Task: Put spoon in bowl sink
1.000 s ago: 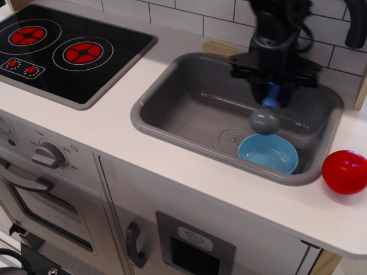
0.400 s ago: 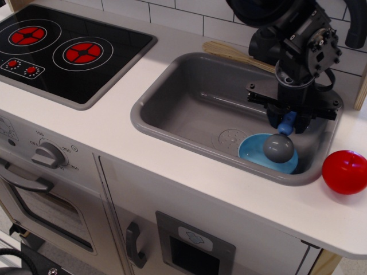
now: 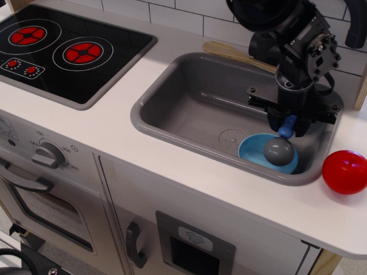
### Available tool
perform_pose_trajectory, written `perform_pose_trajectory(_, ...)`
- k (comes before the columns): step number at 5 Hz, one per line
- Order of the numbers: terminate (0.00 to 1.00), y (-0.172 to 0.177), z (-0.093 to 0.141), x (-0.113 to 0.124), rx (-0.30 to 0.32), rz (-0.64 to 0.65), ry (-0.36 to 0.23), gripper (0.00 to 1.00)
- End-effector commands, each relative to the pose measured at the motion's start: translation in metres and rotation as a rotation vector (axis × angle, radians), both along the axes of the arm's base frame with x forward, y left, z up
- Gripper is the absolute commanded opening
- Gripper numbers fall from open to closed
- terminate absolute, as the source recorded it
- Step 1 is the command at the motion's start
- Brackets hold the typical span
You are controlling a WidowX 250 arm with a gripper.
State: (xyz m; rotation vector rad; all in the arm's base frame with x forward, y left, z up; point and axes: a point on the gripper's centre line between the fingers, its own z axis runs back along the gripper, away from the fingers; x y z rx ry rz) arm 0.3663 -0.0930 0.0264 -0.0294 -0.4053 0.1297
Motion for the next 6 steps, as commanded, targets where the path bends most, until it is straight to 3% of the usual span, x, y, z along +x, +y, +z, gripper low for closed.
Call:
perform_pose_trajectory(1,0.0,0.003,0.014,0.002,0.003,-0.019,-0.038,1.0)
perform_pose_trajectory(3,0.0,0.003,0.037,-0.001,-0.048,-0.015,-0.049,1.0)
perform_pose_trajectory(4,0.0,0.005,0.064,0.003,-0.105,0.093,-0.104,1.0)
perform_pose_trajectory(5,0.0,0.005,0.064,0.003,-0.105,0.093,-0.104,1.0)
perform_pose_trajectory(6,1.0,0.005,0.064,0.003,-0.105,0.093,-0.104,1.0)
